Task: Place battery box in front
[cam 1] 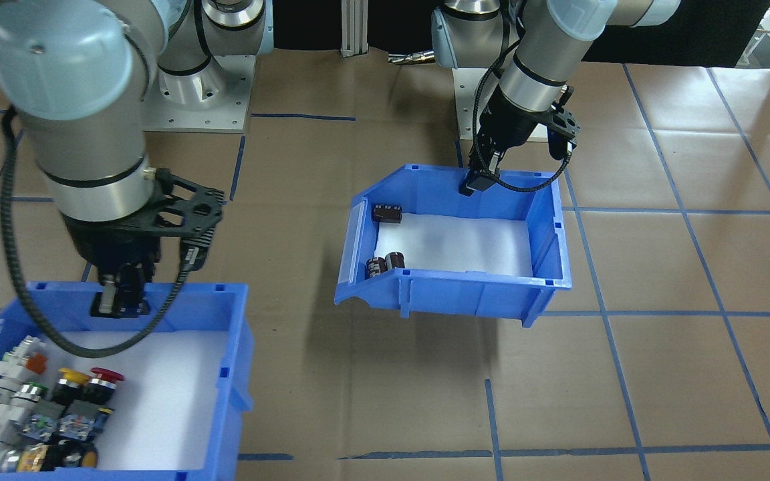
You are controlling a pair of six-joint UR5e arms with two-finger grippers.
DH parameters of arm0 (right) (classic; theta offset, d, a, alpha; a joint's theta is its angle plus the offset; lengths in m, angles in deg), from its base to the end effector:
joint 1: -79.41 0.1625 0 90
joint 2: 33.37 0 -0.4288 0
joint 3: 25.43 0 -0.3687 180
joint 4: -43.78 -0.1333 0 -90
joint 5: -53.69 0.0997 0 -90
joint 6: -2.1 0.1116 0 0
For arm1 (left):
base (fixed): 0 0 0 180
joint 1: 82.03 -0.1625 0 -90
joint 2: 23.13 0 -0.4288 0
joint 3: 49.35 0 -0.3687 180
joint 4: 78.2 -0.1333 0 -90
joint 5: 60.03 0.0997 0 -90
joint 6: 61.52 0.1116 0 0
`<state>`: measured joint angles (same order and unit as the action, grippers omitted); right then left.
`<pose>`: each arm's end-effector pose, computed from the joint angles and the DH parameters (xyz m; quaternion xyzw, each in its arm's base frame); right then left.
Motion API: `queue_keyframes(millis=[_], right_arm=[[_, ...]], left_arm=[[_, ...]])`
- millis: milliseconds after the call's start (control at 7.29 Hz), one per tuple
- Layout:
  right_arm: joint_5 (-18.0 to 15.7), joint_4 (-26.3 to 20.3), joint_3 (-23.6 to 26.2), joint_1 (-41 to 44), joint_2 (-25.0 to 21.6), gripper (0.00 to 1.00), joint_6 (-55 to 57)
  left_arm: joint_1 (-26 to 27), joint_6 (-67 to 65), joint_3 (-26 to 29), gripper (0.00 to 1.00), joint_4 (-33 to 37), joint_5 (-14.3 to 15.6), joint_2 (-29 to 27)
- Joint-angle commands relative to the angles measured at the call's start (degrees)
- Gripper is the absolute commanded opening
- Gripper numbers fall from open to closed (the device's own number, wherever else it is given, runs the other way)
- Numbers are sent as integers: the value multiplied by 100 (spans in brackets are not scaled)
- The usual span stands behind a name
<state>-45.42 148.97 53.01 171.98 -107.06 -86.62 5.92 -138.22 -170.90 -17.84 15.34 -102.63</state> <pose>0.1427 -0.6001 0.4532 0.7048 -0.6992 0.0122 0.1197 -0.1478 -0.3862 0.3598 0.6201 -0.7706 -0.0179 0.1460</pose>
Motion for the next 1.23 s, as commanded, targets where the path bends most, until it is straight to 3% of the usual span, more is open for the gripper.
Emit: queue_keyframes(millis=[0, 137, 823, 1097], right_arm=[[102, 1, 775, -895, -591, 0, -1119], [207, 1, 1126, -1081, -811, 0, -1218], [410, 98, 2866, -1785, -2145, 0, -1473], [402, 203, 3482, -1892, -2718, 0, -1684]], left_arm=[[46, -238, 710, 0, -41, -83, -844], [55, -292, 903, 0, -85, -362, -1056], [1267, -1637, 3247, 1, -525, -312, -3348], [1530, -1952, 3829, 9, -717, -312, -3938]])
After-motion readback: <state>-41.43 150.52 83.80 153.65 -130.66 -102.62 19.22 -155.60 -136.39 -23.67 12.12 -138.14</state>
